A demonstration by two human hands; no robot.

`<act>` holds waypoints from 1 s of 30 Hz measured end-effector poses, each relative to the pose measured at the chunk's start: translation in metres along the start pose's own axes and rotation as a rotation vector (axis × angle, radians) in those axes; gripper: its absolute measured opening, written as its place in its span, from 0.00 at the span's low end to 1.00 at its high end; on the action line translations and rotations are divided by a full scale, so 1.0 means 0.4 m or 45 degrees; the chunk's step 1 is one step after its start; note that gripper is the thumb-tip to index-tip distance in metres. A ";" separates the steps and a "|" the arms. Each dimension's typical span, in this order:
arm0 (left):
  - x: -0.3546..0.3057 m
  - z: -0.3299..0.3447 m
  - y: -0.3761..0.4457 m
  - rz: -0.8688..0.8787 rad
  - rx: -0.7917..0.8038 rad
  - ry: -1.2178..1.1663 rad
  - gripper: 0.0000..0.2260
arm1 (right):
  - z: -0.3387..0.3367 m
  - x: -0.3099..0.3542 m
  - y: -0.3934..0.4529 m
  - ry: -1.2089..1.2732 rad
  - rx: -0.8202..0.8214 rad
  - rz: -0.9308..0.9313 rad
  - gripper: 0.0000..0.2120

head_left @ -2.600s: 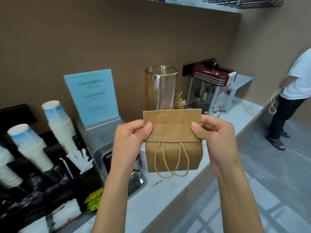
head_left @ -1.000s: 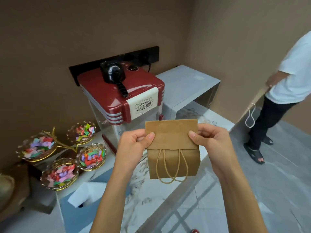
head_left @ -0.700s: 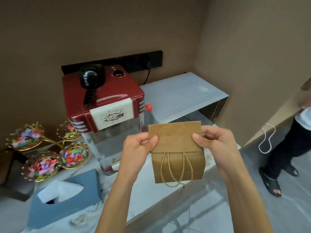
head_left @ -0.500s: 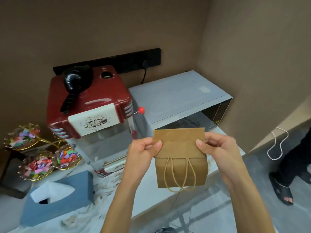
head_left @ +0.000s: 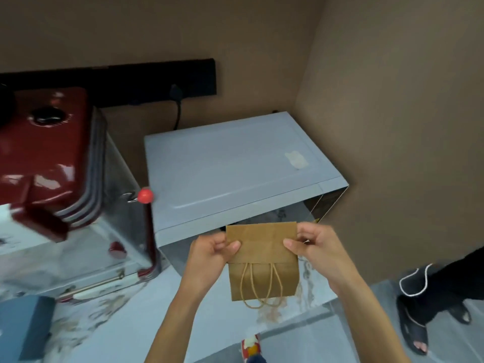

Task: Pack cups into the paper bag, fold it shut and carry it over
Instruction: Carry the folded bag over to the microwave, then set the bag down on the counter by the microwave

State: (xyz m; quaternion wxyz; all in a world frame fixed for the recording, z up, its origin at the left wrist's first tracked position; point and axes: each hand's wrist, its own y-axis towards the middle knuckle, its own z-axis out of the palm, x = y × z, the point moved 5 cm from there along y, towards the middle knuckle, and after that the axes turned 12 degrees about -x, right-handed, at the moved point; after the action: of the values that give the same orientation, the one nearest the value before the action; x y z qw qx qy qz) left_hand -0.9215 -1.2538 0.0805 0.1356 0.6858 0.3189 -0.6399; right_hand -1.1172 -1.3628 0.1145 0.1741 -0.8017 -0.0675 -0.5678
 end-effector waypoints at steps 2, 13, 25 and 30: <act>0.028 0.043 0.020 -0.063 -0.003 0.022 0.12 | -0.017 -0.043 0.048 -0.078 0.066 0.057 0.11; 0.165 0.159 0.037 -0.170 -0.079 0.381 0.14 | -0.051 -0.231 0.172 -0.437 0.214 0.039 0.05; 0.262 0.226 -0.067 -0.117 -0.289 0.896 0.06 | -0.015 -0.340 0.182 -0.894 0.546 -0.465 0.06; 0.236 0.246 -0.065 0.018 -0.247 1.150 0.11 | 0.023 -0.301 0.177 -1.068 0.581 -0.872 0.10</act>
State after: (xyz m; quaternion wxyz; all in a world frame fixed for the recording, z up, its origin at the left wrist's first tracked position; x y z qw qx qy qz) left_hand -1.0174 -1.2677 -0.0189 0.0509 0.8823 0.3998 -0.2433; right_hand -1.1291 -1.4146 -0.0149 0.1074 -0.8326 -0.5064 -0.1971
